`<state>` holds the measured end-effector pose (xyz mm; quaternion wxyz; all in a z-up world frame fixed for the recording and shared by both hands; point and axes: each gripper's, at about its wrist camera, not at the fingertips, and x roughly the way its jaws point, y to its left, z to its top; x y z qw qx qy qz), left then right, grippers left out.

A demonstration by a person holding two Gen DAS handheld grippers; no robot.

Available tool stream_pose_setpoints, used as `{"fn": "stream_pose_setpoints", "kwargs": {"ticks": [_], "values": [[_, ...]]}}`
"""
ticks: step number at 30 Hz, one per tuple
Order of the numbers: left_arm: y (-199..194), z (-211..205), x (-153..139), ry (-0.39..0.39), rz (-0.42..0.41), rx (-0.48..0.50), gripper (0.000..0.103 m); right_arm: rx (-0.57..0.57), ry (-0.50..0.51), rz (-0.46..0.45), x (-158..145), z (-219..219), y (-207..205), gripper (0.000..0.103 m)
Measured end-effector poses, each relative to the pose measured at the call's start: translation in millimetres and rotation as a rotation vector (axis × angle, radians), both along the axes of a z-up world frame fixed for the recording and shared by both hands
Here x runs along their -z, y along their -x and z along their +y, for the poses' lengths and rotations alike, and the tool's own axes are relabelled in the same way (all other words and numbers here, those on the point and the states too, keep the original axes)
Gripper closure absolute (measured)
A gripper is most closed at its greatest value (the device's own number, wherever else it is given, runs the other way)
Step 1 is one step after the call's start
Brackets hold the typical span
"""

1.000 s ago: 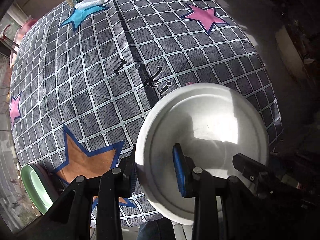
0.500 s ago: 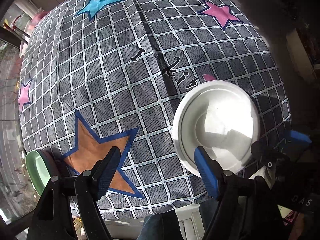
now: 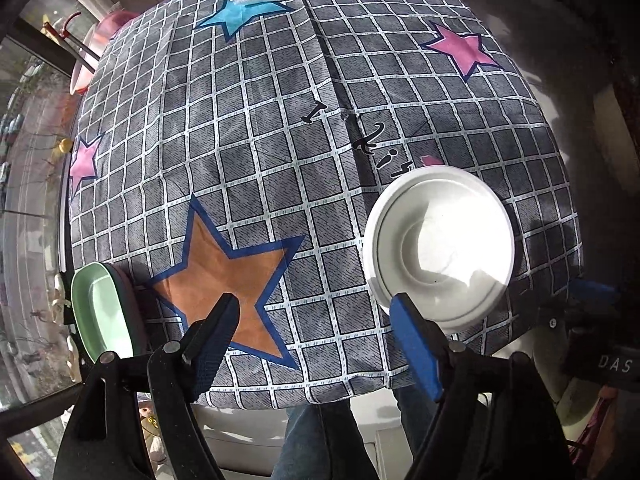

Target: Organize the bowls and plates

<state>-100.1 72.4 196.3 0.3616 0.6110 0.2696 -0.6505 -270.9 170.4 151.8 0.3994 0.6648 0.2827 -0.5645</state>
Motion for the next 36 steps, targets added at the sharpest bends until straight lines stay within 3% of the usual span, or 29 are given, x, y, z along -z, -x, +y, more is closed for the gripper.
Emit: {"fn": "stream_pose_setpoints", "kwargs": {"ticks": [11,36], "values": [[6.1,20.0,-8.1,0.016,-0.004,-0.034,0.022,-0.100,-0.025,0.043,-5.2,-3.2,9.6,0.012],[6.0,34.9,-30.0,0.082,0.015,-0.130,0.022,-0.173,0.015,0.032,-15.6,5.9,15.0,0.011]]}}
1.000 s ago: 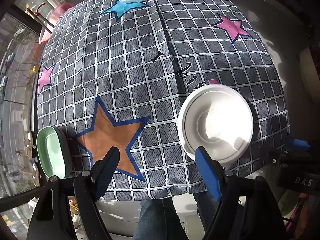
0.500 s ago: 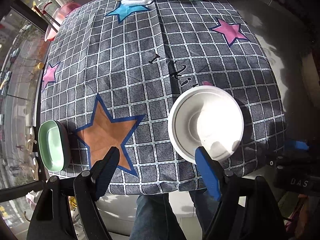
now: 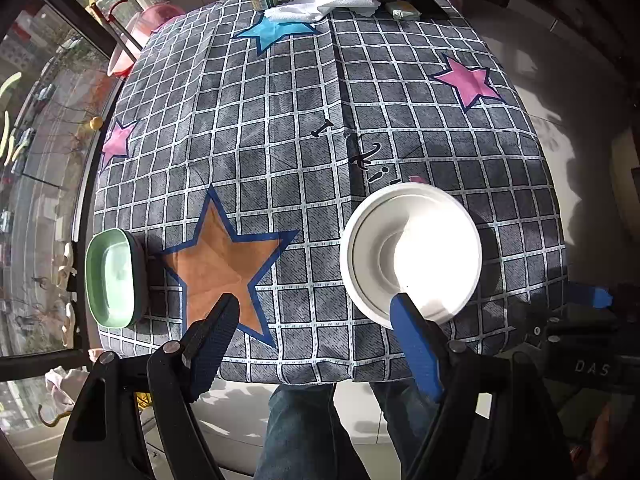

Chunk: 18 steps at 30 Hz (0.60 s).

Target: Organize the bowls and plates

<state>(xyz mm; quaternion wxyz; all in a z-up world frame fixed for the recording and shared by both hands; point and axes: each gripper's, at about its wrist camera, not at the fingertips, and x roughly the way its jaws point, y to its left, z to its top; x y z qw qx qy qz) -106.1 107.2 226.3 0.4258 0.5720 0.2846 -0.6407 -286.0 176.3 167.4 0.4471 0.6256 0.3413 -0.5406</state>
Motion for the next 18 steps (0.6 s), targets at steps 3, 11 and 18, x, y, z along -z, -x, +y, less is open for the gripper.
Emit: {"fn": "stream_pose_setpoints", "kwargs": {"ticks": [3,11,18], "values": [[-1.1,1.7,-1.5,0.006,0.000,-0.004,0.022,0.000,-0.016,-0.008,3.4,1.9,-1.3,0.000],[2.1,4.9,-4.0,0.024,-0.005,0.005,0.022,0.005,-0.032,-0.021,6.9,5.7,-0.7,0.000],[3.5,2.7,-6.8,0.034,-0.007,-0.004,0.022,0.022,-0.032,-0.012,3.7,8.7,-0.3,0.000]]}}
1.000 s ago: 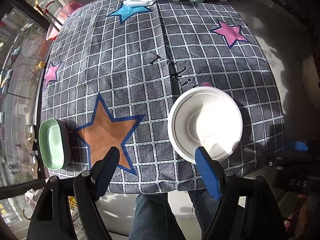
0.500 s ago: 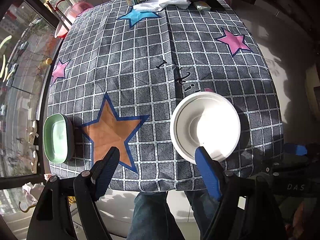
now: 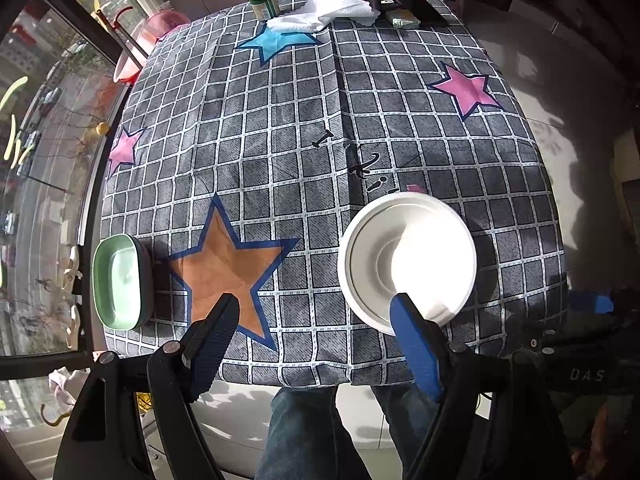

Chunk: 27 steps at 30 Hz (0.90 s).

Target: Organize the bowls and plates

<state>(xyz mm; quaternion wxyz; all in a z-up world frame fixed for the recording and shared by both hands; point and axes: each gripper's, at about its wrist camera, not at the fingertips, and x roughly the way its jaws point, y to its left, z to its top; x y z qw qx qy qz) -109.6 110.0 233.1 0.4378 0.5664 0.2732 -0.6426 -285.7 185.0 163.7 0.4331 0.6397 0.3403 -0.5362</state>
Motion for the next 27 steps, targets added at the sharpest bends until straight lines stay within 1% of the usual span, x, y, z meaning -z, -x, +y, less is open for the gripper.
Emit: {"fn": "stream_pose_setpoints", "kwargs": {"ticks": [10,27], "values": [[6.0,-2.1,-0.2,0.005,-0.003,-0.002,0.022,0.024,-0.003,-0.001,0.4,3.7,1.9,0.000],[4.1,-1.8,1.4,-0.003,-0.003,-0.007,0.022,0.035,-0.006,-0.008,1.0,3.8,4.8,0.000]]}}
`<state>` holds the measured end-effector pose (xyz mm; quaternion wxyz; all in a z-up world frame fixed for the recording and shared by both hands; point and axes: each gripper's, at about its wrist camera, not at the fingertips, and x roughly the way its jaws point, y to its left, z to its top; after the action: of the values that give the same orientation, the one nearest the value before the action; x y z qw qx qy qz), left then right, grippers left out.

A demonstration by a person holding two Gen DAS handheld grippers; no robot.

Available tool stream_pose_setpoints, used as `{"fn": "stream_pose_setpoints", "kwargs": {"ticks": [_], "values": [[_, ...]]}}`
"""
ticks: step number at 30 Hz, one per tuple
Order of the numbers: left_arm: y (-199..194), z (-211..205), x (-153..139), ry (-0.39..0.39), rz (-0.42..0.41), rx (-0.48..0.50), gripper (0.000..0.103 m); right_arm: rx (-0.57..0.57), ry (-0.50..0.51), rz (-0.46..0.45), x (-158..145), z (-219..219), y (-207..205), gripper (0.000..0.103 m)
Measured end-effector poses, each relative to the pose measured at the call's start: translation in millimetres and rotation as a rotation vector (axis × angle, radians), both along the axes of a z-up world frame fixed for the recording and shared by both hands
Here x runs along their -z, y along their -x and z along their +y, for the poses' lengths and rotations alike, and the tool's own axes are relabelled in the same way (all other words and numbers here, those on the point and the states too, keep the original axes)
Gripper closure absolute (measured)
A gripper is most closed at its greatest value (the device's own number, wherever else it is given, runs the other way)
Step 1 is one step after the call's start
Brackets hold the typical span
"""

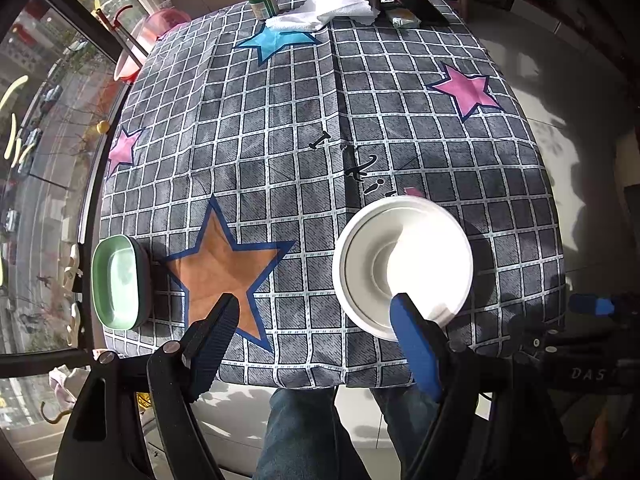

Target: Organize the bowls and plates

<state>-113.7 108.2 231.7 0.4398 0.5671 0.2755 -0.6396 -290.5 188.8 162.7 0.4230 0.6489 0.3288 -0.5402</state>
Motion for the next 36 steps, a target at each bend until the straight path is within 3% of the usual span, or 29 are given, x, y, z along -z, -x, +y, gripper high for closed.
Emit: {"fn": "stream_pose_setpoints", "kwargs": {"ticks": [29,36], "values": [[8.9,-24.8,10.3,-0.054,0.000,-0.041,0.022,0.025,-0.029,-0.025,8.2,-8.8,5.8,0.000],[-1.8,-33.2,33.4,-0.104,0.001,-0.101,0.022,-0.005,-0.040,-0.011,15.5,-13.3,-1.9,0.000]]}}
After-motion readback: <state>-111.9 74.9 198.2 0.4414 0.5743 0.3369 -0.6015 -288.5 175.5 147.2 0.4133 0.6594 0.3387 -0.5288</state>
